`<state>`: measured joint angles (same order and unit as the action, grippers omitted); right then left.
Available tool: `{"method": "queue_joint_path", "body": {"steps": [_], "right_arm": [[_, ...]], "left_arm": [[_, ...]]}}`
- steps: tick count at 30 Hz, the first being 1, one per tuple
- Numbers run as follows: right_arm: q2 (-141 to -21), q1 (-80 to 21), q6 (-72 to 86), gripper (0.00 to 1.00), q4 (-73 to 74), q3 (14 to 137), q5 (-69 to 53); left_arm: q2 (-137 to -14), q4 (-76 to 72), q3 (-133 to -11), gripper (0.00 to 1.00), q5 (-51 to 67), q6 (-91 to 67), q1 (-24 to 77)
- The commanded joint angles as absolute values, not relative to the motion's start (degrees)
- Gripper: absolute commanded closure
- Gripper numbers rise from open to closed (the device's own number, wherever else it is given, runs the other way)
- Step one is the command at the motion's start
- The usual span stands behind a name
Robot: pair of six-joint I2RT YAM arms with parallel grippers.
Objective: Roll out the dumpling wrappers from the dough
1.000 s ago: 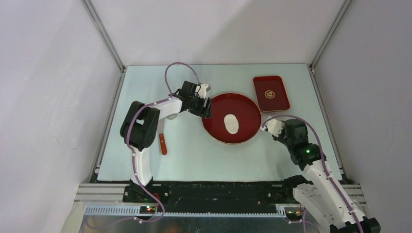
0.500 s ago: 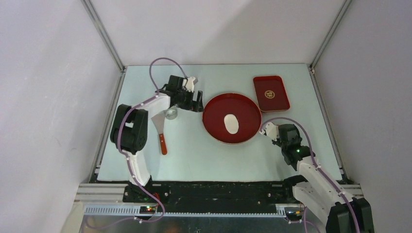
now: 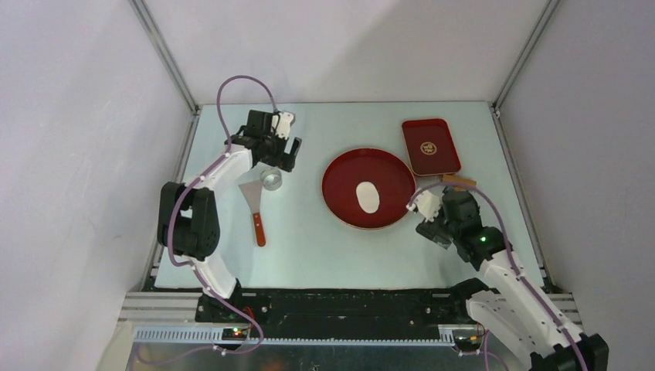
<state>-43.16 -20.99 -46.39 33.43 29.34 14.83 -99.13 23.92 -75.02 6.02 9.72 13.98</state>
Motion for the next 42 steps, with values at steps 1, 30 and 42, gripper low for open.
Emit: {"method": "queue_joint_path", "body": {"steps": [1,30,42], "right_arm": [[-40.35,-22.14,-39.66,0.01,39.03,39.74,4.02],[-34.98,-22.88,-35.51,0.01,32.66,38.26,-9.70],[-35.15,-23.37,-35.71,0.01,32.39,37.79,-9.25]], "left_arm": [[-100.53,27.65,-73.94,0.00,-0.72,12.49,13.56],[-108.95,33.69,-78.88,0.11,-2.41,10.89,10.72],[-110.84,33.75,-80.85,0.24,-0.45,11.90,9.54]]}}
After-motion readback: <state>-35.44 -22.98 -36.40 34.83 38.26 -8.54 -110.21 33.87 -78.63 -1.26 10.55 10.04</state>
